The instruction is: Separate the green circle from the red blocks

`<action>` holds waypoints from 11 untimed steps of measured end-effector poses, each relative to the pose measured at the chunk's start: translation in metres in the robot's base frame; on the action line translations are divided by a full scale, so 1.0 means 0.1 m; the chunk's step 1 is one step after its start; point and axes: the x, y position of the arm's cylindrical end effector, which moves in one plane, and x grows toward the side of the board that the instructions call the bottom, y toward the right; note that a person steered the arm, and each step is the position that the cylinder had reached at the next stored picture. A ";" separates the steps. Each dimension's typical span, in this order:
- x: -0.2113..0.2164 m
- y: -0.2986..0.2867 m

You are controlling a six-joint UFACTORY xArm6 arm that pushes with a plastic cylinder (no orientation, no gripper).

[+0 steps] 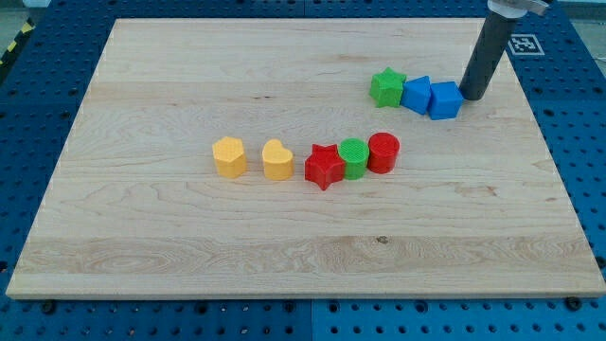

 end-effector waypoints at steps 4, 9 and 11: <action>1.37 -0.87; 1.39 -1.59; 1.20 -1.64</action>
